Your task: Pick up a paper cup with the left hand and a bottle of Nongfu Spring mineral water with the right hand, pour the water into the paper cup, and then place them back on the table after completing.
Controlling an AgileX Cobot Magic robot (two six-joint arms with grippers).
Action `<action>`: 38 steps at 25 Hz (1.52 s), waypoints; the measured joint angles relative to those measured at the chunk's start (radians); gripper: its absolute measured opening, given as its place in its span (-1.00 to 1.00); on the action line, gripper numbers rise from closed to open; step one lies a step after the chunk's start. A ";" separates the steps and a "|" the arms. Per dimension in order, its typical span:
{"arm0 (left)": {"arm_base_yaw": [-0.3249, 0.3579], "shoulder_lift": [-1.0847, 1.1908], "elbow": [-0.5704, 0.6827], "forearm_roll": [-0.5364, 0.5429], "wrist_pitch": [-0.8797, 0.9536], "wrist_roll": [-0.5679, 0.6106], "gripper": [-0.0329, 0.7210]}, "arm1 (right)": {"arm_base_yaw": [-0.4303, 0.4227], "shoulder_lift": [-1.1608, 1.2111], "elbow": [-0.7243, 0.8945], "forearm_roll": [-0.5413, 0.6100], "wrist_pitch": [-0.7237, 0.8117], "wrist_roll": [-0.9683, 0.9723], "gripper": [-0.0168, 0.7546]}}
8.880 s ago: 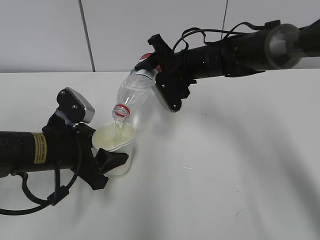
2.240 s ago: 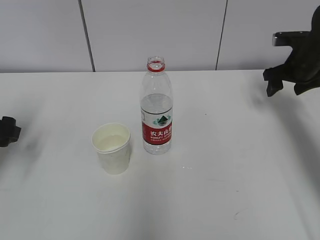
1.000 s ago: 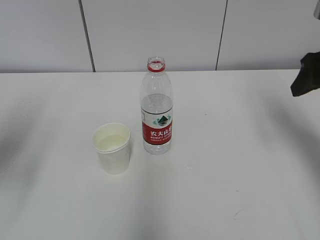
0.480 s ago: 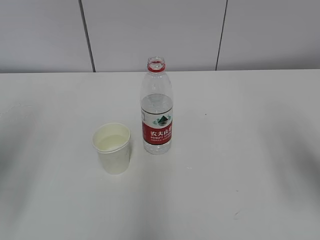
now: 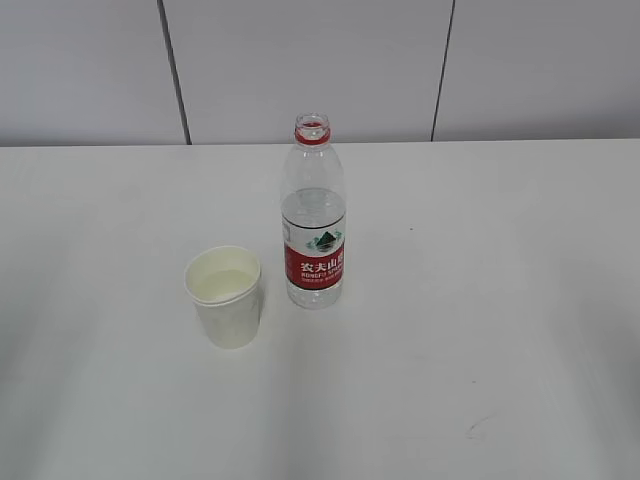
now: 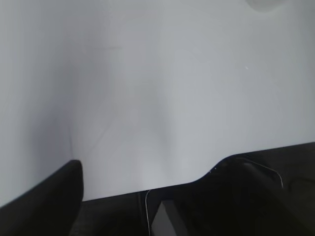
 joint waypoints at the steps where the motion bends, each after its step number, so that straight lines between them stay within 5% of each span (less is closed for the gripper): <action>1: 0.000 -0.044 0.010 -0.005 0.010 0.000 0.61 | 0.000 -0.015 0.000 -0.009 0.014 0.010 0.57; 20: 0.000 -0.674 0.060 -0.022 0.014 0.000 0.61 | 0.006 -0.391 0.137 0.024 0.042 0.031 0.57; 29: 0.000 -0.689 0.060 -0.025 0.022 0.000 0.61 | 0.006 -0.652 0.137 0.027 0.052 0.031 0.57; 38: 0.000 -0.689 0.060 -0.025 0.023 0.000 0.61 | 0.020 -0.672 0.137 0.027 0.061 0.031 0.57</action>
